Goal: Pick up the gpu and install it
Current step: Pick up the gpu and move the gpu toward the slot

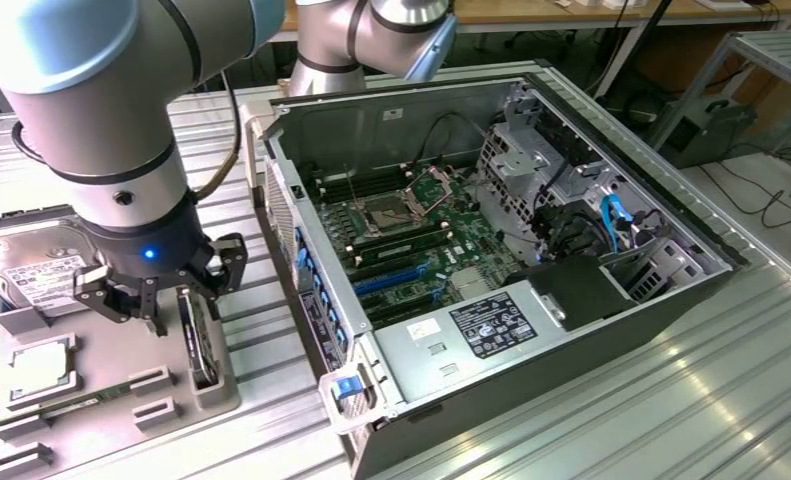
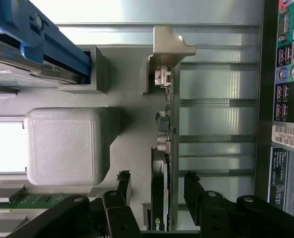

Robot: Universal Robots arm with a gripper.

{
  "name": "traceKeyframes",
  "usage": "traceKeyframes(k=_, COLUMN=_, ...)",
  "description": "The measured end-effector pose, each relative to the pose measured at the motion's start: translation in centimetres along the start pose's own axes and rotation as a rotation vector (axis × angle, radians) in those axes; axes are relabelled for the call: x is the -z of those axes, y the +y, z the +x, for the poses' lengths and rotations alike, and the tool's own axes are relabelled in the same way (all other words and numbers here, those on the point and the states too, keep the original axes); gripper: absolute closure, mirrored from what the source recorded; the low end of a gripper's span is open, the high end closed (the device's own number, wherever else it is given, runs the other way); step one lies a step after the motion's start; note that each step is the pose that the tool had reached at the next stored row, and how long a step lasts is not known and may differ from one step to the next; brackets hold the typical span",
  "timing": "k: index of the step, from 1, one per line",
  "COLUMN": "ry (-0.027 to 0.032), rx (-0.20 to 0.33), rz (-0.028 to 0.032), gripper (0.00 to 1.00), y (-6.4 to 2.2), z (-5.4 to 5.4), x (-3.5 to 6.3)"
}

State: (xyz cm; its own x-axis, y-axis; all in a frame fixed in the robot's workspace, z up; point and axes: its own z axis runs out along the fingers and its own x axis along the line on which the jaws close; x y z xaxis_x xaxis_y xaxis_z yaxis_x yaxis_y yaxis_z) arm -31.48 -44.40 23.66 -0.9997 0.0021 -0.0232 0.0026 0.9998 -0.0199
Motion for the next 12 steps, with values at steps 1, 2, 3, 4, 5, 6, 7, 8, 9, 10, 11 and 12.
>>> traceKeyframes(k=1, ry=0.0, rx=0.0, rz=0.0, gripper=0.44, y=0.01, z=0.0, x=-0.18)
traceKeyframes(k=2, ry=0.0, rx=0.0, rz=0.0, gripper=0.44, y=0.01, z=0.0, x=-0.37)
traceKeyframes(k=3, ry=0.0, rx=0.0, rz=-0.0001, gripper=0.44, y=0.02, z=0.0, x=-0.55)
traceKeyframes(k=4, ry=0.0, rx=0.0, rz=0.0, gripper=0.44, y=0.02, z=0.0, x=-0.73)
traceKeyframes(k=5, ry=0.0, rx=0.0, rz=0.0, gripper=0.44, y=0.02, z=0.0, x=-0.92)
traceKeyframes(k=6, ry=0.0, rx=0.0, rz=0.0, gripper=0.44, y=0.03, z=0.0, x=-1.13)
traceKeyframes(k=7, ry=0.0, rx=0.0, rz=0.0, gripper=0.44, y=0.03, z=0.0, x=-1.29)
traceKeyframes(k=8, ry=0.0001, rx=0.0, rz=0.0001, gripper=0.44, y=0.03, z=0.0, x=-1.33)
traceKeyframes(k=9, ry=0.0, rx=0.0, rz=0.0001, gripper=0.44, y=0.03, z=0.0, x=-1.33)
traceKeyframes(k=10, ry=0.0001, rx=0.0, rz=0.0001, gripper=0.44, y=0.03, z=0.0, x=-1.33)
traceKeyframes(k=11, ry=0.0001, rx=0.0, rz=0.0001, gripper=0.44, y=0.03, z=0.0, x=-1.33)
traceKeyframes(k=12, ry=0.0001, rx=0.0, rz=0.0001, gripper=0.44, y=0.03, z=0.0, x=-1.33)
